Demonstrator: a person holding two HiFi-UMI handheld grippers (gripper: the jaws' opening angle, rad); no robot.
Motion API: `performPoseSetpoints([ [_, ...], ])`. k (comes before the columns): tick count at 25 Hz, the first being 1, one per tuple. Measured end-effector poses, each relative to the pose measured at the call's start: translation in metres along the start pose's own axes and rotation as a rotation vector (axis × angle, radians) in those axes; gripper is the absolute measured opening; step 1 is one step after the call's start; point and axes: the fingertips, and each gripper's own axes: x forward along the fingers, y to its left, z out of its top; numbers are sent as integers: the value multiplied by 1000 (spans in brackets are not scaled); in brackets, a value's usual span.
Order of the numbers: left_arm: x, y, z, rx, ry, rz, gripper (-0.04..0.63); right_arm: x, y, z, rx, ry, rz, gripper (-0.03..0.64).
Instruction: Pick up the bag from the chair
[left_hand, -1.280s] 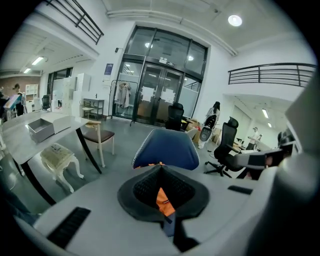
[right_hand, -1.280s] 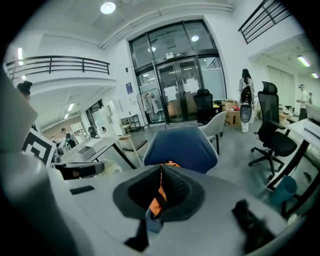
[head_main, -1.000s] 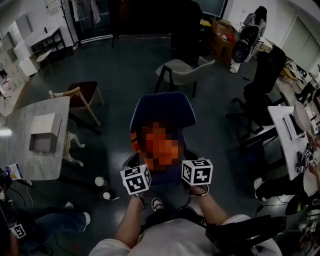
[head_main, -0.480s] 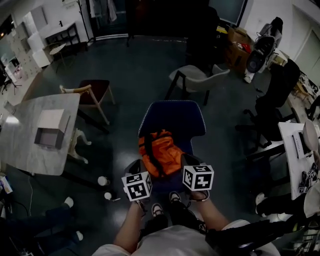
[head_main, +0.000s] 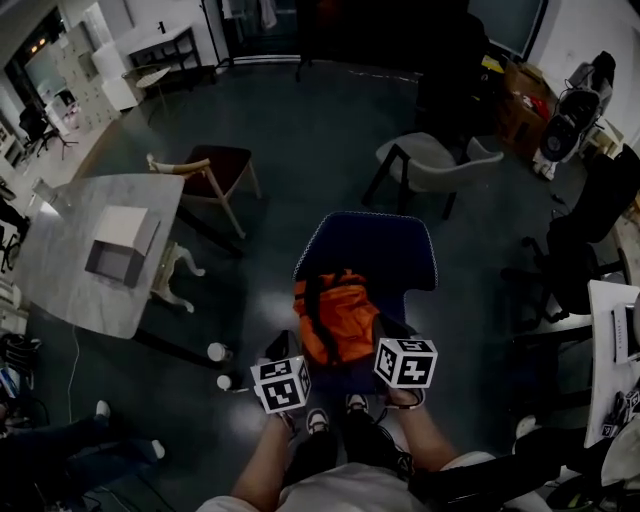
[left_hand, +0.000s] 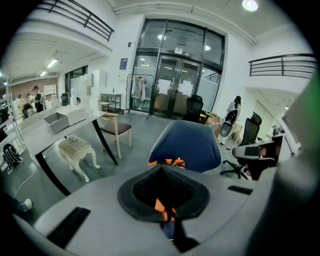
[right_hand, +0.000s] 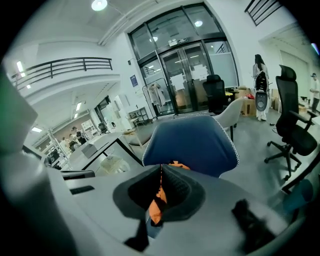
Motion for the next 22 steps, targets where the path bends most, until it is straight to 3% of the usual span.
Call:
performPoseSetpoints([
  [5,20,5,-17,-6,29,29,12,19,-17,0,15,5,3,32],
  [14,56,32,-70,-92,82,63,12,65,-22,-50,-33,74,24,34],
  [22,88,46,-102,-87,103,81,12,91,-51,-70,-4,76,-9,34],
])
